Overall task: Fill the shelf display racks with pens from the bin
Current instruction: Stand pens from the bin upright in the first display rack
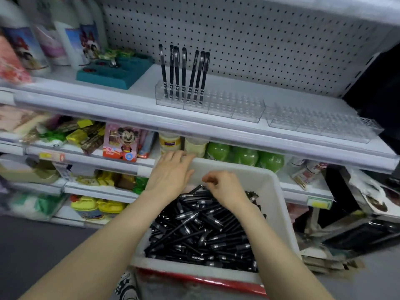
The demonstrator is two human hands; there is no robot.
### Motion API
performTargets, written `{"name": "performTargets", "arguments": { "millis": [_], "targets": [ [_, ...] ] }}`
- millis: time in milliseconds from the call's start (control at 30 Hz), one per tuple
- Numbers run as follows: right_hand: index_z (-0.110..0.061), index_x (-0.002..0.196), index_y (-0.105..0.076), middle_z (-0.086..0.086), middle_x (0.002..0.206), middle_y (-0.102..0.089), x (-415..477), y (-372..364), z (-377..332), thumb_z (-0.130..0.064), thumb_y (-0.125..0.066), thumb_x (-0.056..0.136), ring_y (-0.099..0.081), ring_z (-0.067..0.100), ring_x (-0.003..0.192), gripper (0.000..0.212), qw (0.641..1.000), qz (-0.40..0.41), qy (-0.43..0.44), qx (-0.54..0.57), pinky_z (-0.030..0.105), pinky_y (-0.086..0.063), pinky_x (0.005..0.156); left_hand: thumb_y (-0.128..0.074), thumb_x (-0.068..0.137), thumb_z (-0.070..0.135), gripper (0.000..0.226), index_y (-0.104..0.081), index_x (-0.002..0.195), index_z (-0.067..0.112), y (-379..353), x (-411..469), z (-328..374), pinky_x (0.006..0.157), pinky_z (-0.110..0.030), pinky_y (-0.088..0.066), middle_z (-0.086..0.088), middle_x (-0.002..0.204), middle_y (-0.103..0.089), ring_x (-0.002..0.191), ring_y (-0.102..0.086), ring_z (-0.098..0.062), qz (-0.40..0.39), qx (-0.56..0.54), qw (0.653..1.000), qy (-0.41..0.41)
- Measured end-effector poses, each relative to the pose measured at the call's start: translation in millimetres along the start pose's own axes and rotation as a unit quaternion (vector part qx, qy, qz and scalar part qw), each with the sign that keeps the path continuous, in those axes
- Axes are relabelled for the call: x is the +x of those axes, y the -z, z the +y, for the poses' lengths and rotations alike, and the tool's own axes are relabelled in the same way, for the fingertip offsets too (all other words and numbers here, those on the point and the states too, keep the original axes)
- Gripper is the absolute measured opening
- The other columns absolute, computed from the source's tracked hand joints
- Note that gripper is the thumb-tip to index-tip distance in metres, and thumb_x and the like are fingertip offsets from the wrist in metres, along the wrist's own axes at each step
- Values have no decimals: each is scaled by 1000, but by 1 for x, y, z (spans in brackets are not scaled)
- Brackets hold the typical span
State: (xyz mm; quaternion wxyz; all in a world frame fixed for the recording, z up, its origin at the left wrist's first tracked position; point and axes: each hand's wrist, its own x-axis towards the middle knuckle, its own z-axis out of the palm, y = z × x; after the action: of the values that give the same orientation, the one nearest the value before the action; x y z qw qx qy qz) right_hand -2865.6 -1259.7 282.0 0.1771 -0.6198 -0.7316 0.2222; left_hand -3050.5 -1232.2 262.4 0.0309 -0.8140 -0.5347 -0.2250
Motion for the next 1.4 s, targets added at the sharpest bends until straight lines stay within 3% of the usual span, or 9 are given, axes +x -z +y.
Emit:
{"name": "performTargets", "arguments": {
  "millis": [167, 433, 567, 667, 800, 900, 1000, 1167, 1400],
  "targets": [
    [-20, 115, -70, 9, 114, -71, -4, -30, 5, -11, -62, 88, -62, 31, 109, 29, 993, -71, 48, -75, 40, -50, 91, -59, 88, 31, 43, -53, 129, 19, 2, -2, 4, 91, -43, -44, -9, 111, -59, 102, -52, -31, 12, 35, 999, -8],
    [-18, 108, -70, 10, 112, -69, 9, -31, 12, -10, -61, 89, -61, 30, 106, 23, 984, -106, 52, -137, 34, -49, 89, -60, 91, 27, 38, -56, 128, 20, 4, -2, 5, 91, -42, -42, -8, 111, -60, 104, -52, -30, 19, 26, 999, 2],
    [-18, 107, -69, 8, 110, -68, 9, -23, 17, -15, -61, 91, -61, 26, 103, 18, 981, -137, 47, -127, 30, -46, 84, -54, 95, 26, 35, -55, 130, 21, 1, 1, 3, 92, -41, -41, -7, 113, -60, 105, -51, -29, 6, 11, 1000, 13],
    [-21, 101, -67, 1, 101, -68, 10, -2, 13, -17, -61, 92, -61, 20, 94, 11, 989, -137, 26, -41, 26, -43, 76, -53, 96, 25, 34, -58, 129, 21, 2, 3, 1, 90, -42, -44, -7, 112, -62, 105, -53, -30, 4, -8, 1000, 19],
    [-21, 92, -64, -4, 86, -66, 18, 52, 0, -20, -66, 91, -59, 12, 76, 3, 996, -62, 28, 60, 31, -52, 75, -42, 101, 37, 32, -61, 125, 27, 19, 22, -7, 88, -40, -47, -2, 118, -64, 110, -56, -28, -81, -37, 996, 23],
    [-17, 90, -63, -2, 77, -62, 28, 93, -13, -16, -66, 91, -55, 9, 64, 4, 991, -50, 31, 119, 26, -53, 63, -37, 101, 44, 34, -65, 105, 26, 41, 43, -13, 77, -39, -50, -1, 105, -68, 97, -63, -25, -129, -11, 992, 3],
    [-12, 92, -62, 2, 77, -63, 40, 128, -29, -13, -64, 93, -56, 9, 65, 2, 986, -10, 43, 161, 25, -49, 61, -46, 99, 37, 26, -68, 94, 23, 61, 65, -16, 70, -37, -49, -2, 94, -69, 89, -65, -28, -43, -25, 998, -26],
    [-8, 93, -58, 19, 84, -67, 74, 167, -56, -11, -60, 95, -67, 26, 75, 4, 958, 136, 61, 245, 32, -54, 61, -54, 97, 23, 28, -63, 123, 19, 86, 114, -19, 86, -39, -46, -2, 117, -60, 108, -54, -24, 83, -46, 994, -61],
    [-11, 96, -55, 9, 83, -68, 133, 169, -82, -14, -59, 95, -70, 20, 73, 5, 923, 306, 68, 225, 31, -59, 63, -60, 93, 23, 41, -56, 132, 13, 73, 151, -41, 91, -46, -47, -13, 126, -55, 111, -50, -34, 102, 40, 990, -88]
  ]
}}
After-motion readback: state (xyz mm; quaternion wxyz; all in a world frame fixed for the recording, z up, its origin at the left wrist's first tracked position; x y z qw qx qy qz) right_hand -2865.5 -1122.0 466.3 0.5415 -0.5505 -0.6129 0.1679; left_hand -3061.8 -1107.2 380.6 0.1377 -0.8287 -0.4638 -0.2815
